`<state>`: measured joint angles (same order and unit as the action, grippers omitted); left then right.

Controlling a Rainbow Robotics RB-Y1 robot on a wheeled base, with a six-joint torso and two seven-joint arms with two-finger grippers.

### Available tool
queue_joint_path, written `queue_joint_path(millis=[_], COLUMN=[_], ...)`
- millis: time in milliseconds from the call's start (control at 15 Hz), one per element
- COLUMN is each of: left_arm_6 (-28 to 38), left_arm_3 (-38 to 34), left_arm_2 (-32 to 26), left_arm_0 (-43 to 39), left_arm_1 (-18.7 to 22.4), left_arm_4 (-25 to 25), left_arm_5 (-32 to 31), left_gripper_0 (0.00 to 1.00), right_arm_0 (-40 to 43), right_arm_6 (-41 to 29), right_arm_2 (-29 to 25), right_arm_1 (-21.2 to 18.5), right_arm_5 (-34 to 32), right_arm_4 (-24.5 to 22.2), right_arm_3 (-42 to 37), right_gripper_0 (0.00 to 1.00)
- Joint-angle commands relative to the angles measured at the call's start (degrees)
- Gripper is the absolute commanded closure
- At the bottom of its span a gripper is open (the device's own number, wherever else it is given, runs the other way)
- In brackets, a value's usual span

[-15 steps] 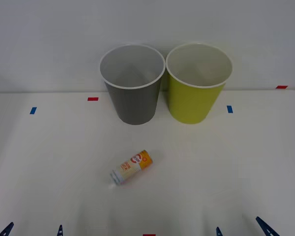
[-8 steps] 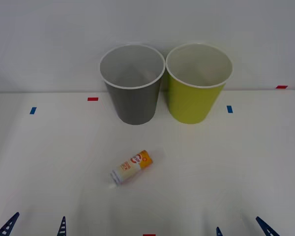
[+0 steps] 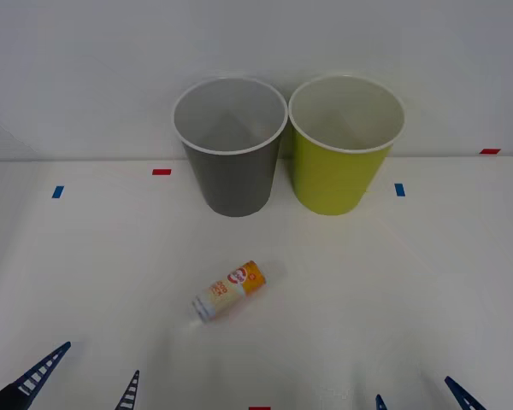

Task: Put cans in the gray bin and PET bottles in the light green bin.

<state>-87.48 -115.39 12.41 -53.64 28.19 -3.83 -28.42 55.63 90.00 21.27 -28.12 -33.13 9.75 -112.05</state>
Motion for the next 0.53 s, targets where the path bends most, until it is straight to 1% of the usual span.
queue_joint_path(millis=[67, 200, 267, 400, 533], left_arm_6=[-0.2, -0.2, -0.2, -0.1, -0.1], left_arm_3=[0.1, 0.0, 0.1, -0.3, -2.7], left_arm_2=[2.9, 5.2, 6.0, 7.1, 7.3], left_arm_0=[4.9, 7.4, 8.6, 10.9, 12.9], left_arm_1=[9.4, 13.3, 14.3, 15.4, 16.4], left_arm_4=[1.9, 2.0, 1.9, 1.8, 1.7], left_arm_5=[0.9, 1.2, 2.2, 5.8, 12.1], left_gripper_0=[0.01, 0.01, 0.00, 0.01, 0.01], right_arm_0=[0.0, 0.0, 0.0, 0.0, 0.0], right_arm_6=[0.0, 0.0, 0.0, 0.0, 0.0], right_arm_2=[0.0, 0.0, 0.0, 0.0, 0.0], right_arm_1=[0.0, 0.0, 0.0, 0.0, 0.0], right_arm_5=[0.0, 0.0, 0.0, 0.0, 0.0], right_arm_4=[0.0, 0.0, 0.0, 0.0, 0.0], right_arm_3=[0.0, 0.0, 0.0, 0.0, 0.0], right_gripper_0=[0.00, 0.00, 0.00, 0.00, 0.00])
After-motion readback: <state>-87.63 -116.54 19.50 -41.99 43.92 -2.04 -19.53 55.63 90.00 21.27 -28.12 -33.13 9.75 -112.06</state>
